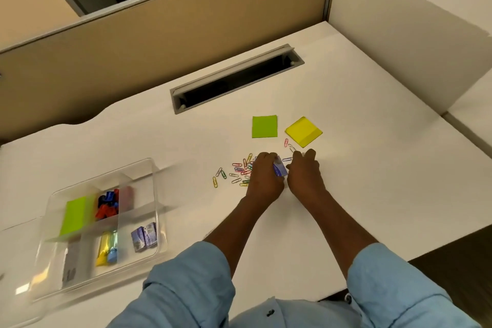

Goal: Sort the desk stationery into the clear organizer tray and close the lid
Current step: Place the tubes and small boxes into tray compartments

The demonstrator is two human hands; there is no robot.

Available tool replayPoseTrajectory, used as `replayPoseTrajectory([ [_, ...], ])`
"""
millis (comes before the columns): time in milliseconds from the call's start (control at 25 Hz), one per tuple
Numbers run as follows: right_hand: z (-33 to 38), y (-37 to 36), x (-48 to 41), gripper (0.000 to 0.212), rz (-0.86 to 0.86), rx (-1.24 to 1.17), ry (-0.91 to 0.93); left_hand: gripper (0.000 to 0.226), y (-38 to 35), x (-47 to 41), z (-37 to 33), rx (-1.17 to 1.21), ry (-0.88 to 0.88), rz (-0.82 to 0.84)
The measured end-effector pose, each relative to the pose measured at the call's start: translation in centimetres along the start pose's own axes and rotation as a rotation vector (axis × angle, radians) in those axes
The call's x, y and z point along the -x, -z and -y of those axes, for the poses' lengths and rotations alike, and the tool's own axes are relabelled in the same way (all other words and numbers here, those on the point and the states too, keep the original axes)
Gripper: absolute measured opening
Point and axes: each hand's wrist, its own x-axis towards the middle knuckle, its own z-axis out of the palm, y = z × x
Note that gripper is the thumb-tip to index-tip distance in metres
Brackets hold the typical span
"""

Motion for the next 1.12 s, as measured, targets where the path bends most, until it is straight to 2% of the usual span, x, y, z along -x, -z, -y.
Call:
replayPoseTrajectory([
  [80, 1.5, -0.4, 0.6, 0.044, 0.015, -0.026, 0.067, 0.039, 1.6, 1.3, 1.1, 0.050, -0.003, -0.025],
  [200, 4.0, -1.1, 1.6, 0.054, 0.047, -0.034, 0.187, 0.048, 5.1, 3.2, 3.2, 0.088, 0.034, -0.024],
  [360, 7.6, -2.5, 3.6, 0.055, 0.090, -0.068, 0.362, 0.056, 10.1, 6.3, 6.9, 0.071, 0.105, -0.047],
  [520, 12.1, -4.1, 7.0, 0.063, 0.200, -0.246, 0.440, 0.054, 14.9, 9.3, 10.8, 0.051, 0.168, -0.183],
  [600, 14.6, -4.7, 8.5, 0.064, 0.242, -0.263, 0.470, 0.056, 17.1, 10.6, 12.6, 0.042, 0.216, -0.244],
  [760, 18.8, -6.8, 11.7, 0.063, 0.320, -0.149, 0.626, 0.058, 20.8, 12.7, 16.2, -0.073, 0.320, -0.256],
  [880, 20.9, -9.0, 13.5, 0.056, 0.350, -0.033, 0.734, 0.060, 22.8, 13.7, 18.7, -0.245, 0.378, -0.240],
  [1000, 22.6, -11.4, 14.4, 0.044, 0.308, 0.147, 0.764, 0.056, 23.6, 14.1, 20.5, -0.426, 0.438, -0.168],
  [1120, 23.9, -13.2, 15.0, 0.031, 0.299, 0.259, 0.756, 0.050, 23.2, 14.2, 21.7, -0.475, 0.422, -0.126],
])
